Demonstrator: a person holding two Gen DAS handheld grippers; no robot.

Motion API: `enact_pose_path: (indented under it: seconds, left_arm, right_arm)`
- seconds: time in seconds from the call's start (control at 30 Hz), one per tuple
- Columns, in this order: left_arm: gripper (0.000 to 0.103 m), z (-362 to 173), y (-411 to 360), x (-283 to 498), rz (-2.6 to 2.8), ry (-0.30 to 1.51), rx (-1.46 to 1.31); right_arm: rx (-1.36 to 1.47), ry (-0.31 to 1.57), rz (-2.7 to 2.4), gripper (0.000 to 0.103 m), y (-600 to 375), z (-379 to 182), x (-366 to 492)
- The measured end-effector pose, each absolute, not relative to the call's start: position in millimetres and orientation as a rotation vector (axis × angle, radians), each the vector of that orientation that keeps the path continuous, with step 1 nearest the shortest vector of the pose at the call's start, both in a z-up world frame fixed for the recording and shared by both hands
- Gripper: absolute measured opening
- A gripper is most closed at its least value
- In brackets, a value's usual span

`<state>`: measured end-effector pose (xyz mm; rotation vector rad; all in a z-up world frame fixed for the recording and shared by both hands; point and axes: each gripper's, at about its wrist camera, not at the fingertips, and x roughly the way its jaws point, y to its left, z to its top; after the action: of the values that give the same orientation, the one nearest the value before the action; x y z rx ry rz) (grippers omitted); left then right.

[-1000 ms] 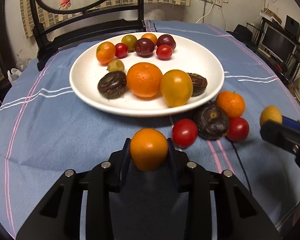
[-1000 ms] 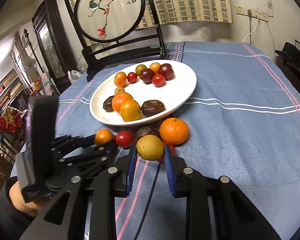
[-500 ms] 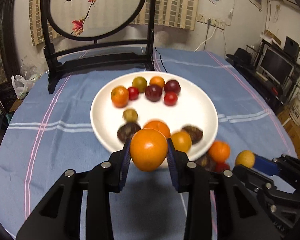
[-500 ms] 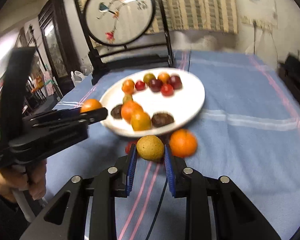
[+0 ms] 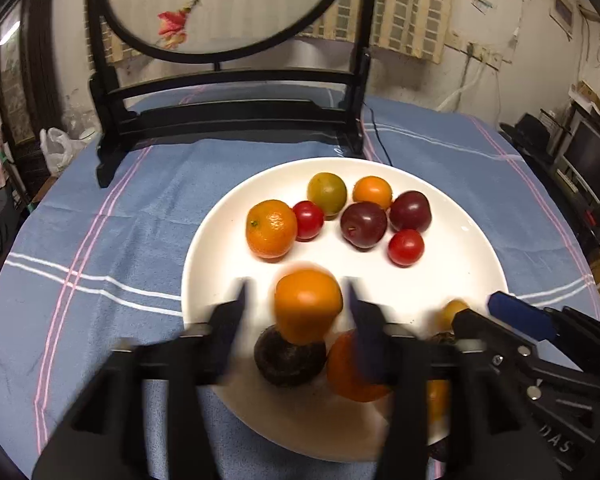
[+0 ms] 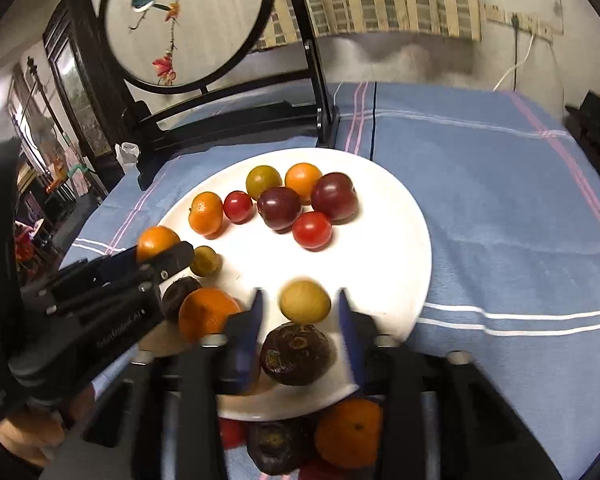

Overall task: Organize fruits
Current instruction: 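Grasp an orange with the left gripper while the right grasps a yellow-green fruit, place both on plate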

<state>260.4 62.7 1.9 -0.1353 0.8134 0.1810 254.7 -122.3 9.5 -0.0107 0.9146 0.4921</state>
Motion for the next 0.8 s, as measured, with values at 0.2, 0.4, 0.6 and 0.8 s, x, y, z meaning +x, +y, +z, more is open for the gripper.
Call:
enact_pose_path:
  seconds: [0.2, 0.4, 0.6, 0.8]
  left_arm:
    - [0.082, 9.7, 55.3, 236.6, 0.163, 0.759, -0.094]
    - [0.087, 12.1, 55.2, 202.6, 0.153, 0.757, -0.110]
    - [0.091, -0.3, 61.8, 160.4, 0.149, 0.758, -0.226]
    - [0.091, -16.7, 54.6, 147.6, 0.118, 0.772, -0.177]
  right_arm:
    - [0.007, 0.919, 0.499, 0.047, -133.9, 7.6, 240.3]
    - [0.024, 0.890, 0.499, 0.062, -161.8, 15.9, 210.2]
    - [-0.115, 0.875, 0.490, 0.062, -177.5, 12.0, 168.4]
    - [-0.249, 0.932, 0.470, 0.059, -165.2, -17.0, 146.7]
